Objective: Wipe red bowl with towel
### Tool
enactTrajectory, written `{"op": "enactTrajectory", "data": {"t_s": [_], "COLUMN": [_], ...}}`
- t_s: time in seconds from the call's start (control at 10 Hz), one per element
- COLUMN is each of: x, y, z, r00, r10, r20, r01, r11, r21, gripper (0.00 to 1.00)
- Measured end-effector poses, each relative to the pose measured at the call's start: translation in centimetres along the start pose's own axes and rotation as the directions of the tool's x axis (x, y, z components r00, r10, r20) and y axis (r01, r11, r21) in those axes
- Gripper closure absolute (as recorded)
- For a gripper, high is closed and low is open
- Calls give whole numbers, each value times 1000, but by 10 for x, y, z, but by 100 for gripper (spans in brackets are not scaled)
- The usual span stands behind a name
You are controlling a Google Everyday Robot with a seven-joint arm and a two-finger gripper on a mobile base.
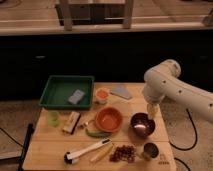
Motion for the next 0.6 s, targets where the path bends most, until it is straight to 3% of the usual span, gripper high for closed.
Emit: {"op": "enactTrajectory", "data": {"t_s": [0.6], "x": [-20], "y": [-26], "z": [9], "r00": [999], "r10": [-42], "r20": [-3], "r01": [42], "r11": [999], "r21": [25], "gripper": [20]}}
